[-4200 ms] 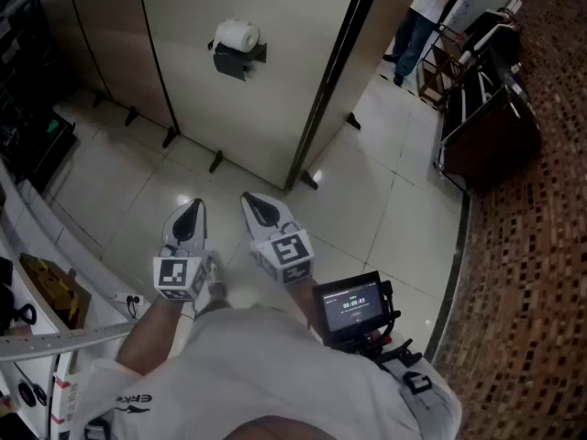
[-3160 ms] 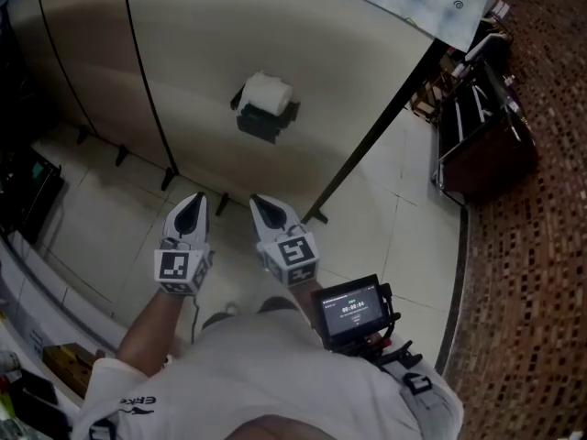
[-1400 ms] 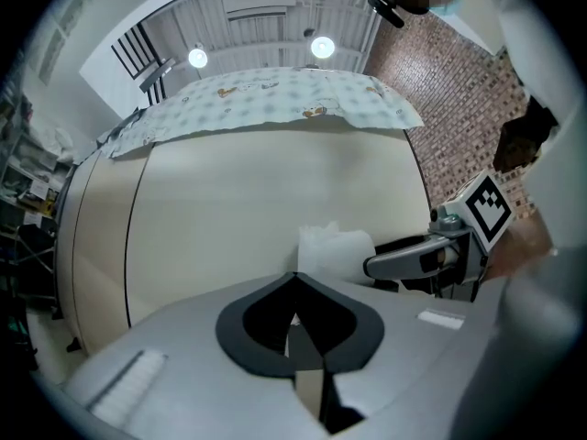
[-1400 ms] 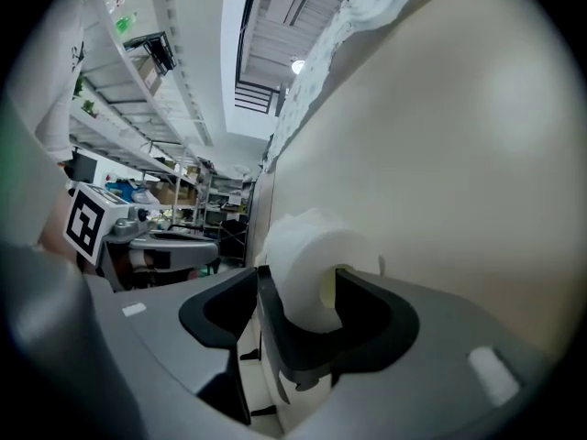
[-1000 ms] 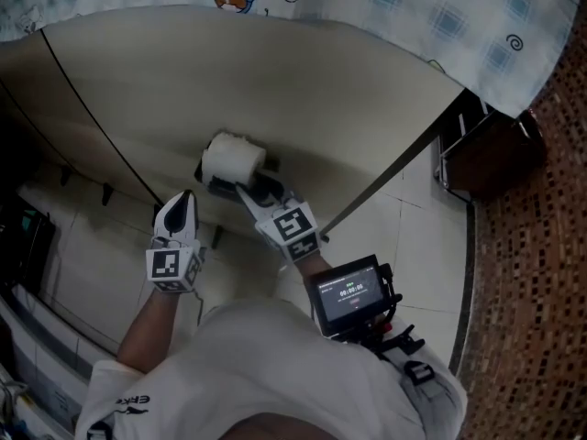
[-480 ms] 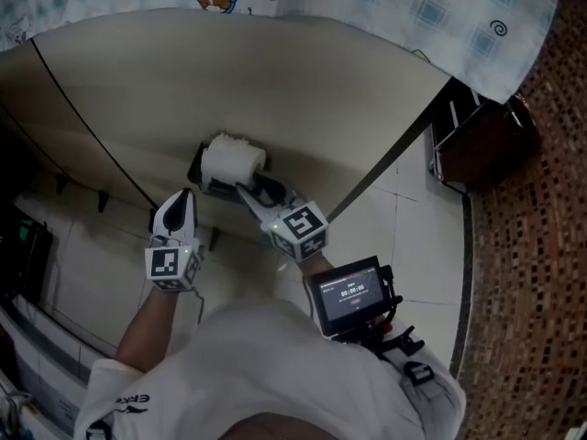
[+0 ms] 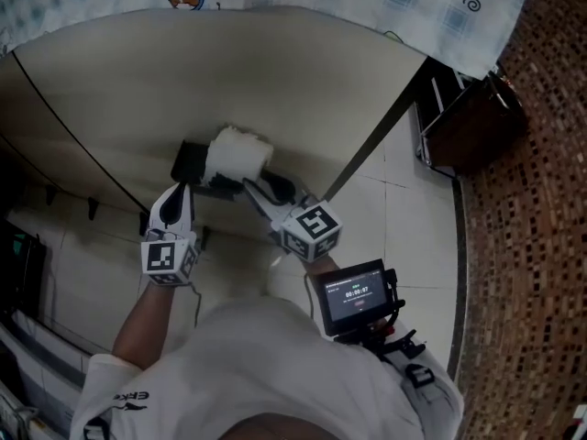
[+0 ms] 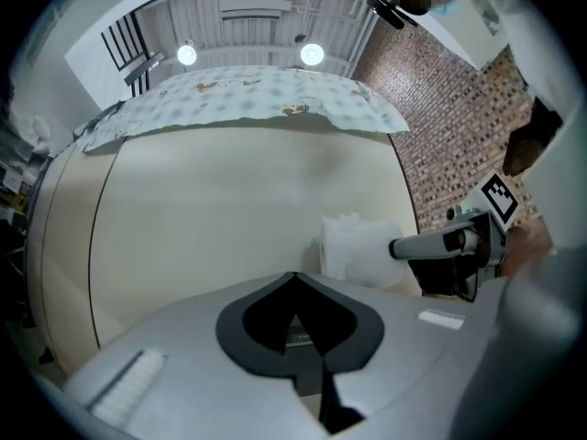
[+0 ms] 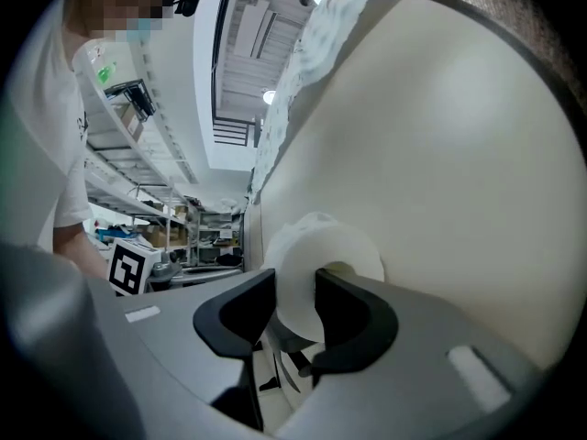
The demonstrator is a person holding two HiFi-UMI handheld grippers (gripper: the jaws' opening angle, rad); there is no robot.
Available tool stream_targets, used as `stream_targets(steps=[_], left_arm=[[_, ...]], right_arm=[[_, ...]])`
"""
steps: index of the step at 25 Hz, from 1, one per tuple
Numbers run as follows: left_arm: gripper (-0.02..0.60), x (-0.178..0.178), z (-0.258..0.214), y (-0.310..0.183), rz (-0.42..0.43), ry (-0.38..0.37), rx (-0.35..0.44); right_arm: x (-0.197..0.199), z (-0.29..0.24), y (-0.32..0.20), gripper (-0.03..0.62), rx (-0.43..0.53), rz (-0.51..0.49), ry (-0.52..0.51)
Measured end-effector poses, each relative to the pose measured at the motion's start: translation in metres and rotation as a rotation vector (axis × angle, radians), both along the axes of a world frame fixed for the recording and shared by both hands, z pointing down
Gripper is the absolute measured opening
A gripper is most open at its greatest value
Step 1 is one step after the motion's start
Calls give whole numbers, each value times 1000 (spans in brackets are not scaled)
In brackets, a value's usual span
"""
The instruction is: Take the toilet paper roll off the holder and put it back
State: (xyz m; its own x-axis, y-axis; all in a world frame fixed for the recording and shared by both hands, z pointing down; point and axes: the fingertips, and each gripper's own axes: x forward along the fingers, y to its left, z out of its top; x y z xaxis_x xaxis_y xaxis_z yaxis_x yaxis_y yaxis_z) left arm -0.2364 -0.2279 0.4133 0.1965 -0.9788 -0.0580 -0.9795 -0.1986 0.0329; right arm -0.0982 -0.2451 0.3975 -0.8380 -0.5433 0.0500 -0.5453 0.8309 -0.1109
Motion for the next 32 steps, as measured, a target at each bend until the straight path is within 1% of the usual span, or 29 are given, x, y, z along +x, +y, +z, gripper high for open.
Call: stream_targets(steps=[9,16,19,24,32], left_arm=[[2,42,1,-10,103,20,6],[2,64,9,-11,160,13,-9],[2,68,14,-9,174,9,-22],[2,70,24,-6,186,-4,-47],[2,64,50,0,181,-29,-103]], right_arm=[[63,11,9,146,-7,118,3],[99,25,20,146,-32,196,27],[109,33,25,146,-59,220,18],[117,55,28,146,-104,225,34],[115,95,30,146,-181,190,34]])
